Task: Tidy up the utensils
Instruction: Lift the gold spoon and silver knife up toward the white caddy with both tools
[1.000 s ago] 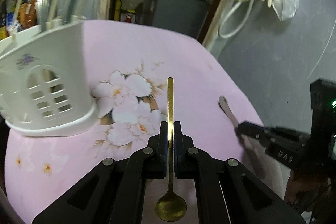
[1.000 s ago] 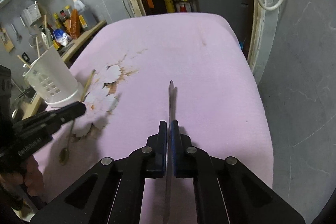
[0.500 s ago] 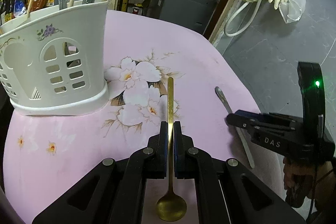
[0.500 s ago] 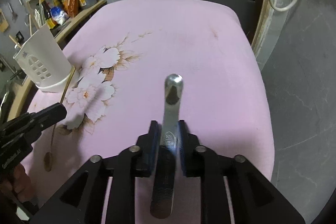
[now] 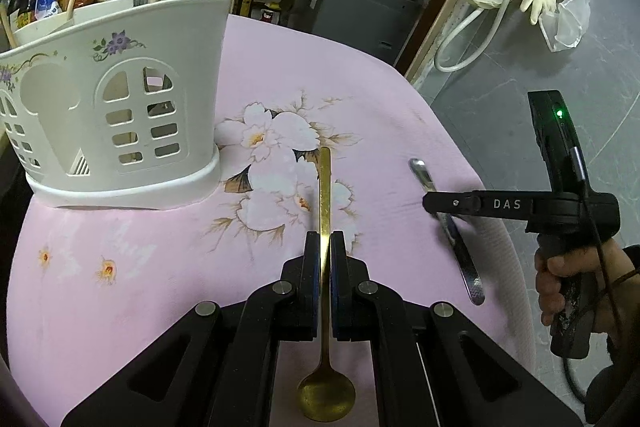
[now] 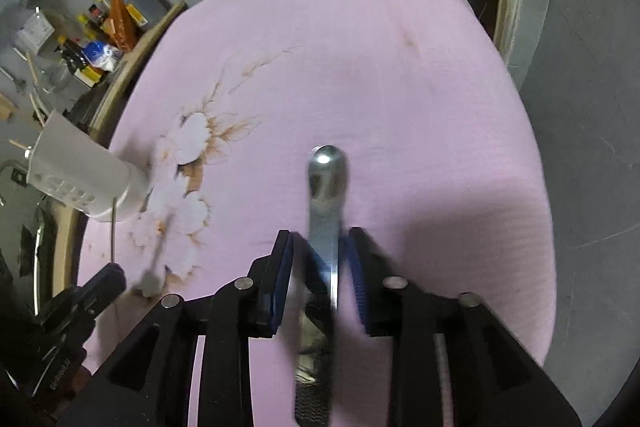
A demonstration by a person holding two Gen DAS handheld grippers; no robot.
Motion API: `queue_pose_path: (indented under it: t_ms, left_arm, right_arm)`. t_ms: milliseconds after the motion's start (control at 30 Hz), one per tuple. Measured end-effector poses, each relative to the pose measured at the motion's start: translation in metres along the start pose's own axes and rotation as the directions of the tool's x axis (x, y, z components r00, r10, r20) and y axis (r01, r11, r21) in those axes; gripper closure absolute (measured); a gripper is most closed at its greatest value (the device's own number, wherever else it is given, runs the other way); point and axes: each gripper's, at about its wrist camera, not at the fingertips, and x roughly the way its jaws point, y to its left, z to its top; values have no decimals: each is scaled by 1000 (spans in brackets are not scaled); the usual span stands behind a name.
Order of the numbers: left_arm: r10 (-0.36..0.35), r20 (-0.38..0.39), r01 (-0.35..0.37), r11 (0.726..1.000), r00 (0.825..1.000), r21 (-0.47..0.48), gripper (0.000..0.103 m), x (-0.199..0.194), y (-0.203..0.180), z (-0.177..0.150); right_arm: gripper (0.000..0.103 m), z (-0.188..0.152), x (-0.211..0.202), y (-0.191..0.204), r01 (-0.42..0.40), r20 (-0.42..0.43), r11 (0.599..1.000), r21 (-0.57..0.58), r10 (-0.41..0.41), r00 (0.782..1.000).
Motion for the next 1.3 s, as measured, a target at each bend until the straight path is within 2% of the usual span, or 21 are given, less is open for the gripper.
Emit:
queue_pose_path:
  t_ms: [100,167,267,367,500,600,833,933,1033,1200,1300]
  left_arm:
    - [4,5,-4,1000,1000,-11,101,1,0,0]
    - [6,14,-6,1000,1000,-16,101,0,0,1]
    - [7,49,-7,1000,999,-8,101,-8,-1,4]
    - [-7,110,9,1000,994,-21,101,-20,2,8]
    - [-19,192,29,998,981,-53,101,-38,7,12]
    - [-8,227,21,998,974,-54,101,-49,9,17]
    - [2,288,12,999,958,-46,101,-73,13,24]
    - [2,325,16,998,946,-53,101,-84,16,31]
    - [4,370,21,998,929,-65,101,-98,23,43]
    - [12,451,28,996,893,-82,101,-122,45,68]
    - [15,488,37,995,873,-97,101,-132,64,83]
  right_arm:
    - [90,-5,-2,16,85,36,994,-70,-83,996]
    - [91,-8,-4,18,100,65,993,-61,-96,993]
    - [92,-14,-12,8,32,125,999,2,-33,992]
    - [92,-25,-28,9,-28,211,999,19,23,977]
    - [92,-44,-54,19,-71,355,997,-26,76,932]
    - [92,-52,-67,25,-81,416,996,-47,93,904]
    - [92,-44,-83,51,-94,501,992,-80,121,857]
    - [92,-39,-94,56,-107,527,989,-98,143,838]
    - [92,-33,-106,67,-130,560,984,-123,177,809]
    - [92,-13,-125,96,-180,622,966,-183,256,740]
    - [92,3,-133,119,-239,656,946,-219,324,682]
